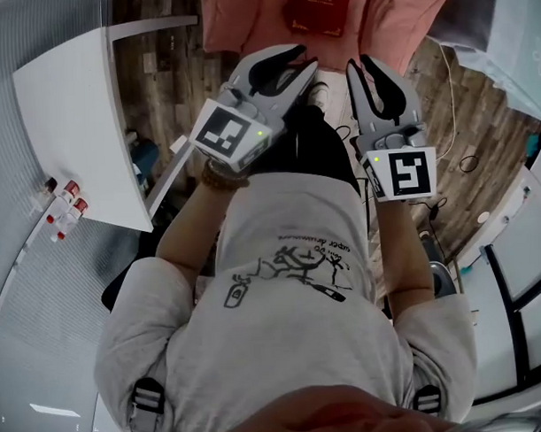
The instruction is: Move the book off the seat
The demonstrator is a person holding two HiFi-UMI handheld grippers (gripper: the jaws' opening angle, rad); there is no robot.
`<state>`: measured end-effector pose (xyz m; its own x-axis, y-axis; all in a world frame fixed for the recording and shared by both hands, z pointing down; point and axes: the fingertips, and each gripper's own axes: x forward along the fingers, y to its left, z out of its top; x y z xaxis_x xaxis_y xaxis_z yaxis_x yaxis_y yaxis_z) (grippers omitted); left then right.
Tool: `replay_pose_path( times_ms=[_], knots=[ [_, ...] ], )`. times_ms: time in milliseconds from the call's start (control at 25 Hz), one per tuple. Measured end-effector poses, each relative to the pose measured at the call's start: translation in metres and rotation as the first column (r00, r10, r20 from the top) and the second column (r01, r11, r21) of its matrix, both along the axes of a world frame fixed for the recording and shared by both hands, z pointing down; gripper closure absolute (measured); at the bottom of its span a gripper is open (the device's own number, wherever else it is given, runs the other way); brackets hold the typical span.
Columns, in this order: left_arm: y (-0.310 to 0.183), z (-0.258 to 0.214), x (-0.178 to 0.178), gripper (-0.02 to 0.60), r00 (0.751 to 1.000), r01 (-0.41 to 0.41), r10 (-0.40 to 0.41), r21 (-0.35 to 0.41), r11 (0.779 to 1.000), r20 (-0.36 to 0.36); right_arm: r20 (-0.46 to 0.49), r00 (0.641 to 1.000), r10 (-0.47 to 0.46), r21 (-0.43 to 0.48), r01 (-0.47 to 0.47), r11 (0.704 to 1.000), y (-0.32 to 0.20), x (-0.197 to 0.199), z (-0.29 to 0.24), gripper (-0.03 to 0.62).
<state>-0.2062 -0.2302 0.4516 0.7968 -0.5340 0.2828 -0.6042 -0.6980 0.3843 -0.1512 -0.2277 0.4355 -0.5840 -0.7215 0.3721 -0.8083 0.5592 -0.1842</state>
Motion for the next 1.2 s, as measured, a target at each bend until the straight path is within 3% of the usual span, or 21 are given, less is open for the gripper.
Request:
replay_pose_path(
  times_ms=[360,600,960,1200],
  knots=[
    [-0.02,0.083,0.005,0.445,1.0,-0.005,0.006,-0.056,0.998,0.019,-0.022,1.0,0.012,-0.083,-0.014,0.996,-0.02,0.008,0.09,0.497],
    [-0.03,0.131,0.018,0.428,1.0,-0.017,0.019,-0.134,0.991,0.018,-0.026,0.999,0.028,-0.166,-0.032,0.986,-0.023,0.016,0.142,0.47],
    [-0.05,0.21,0.022,0.399,0.999,-0.009,0.015,-0.175,0.985,0.033,-0.025,0.999,0.026,-0.224,-0.031,0.974,-0.033,0.029,0.221,0.414],
    [-0.053,0.267,0.015,0.333,0.998,-0.011,0.023,-0.208,0.978,0.055,-0.029,0.999,0.016,-0.264,-0.023,0.964,-0.031,0.028,0.276,0.381]
  ],
)
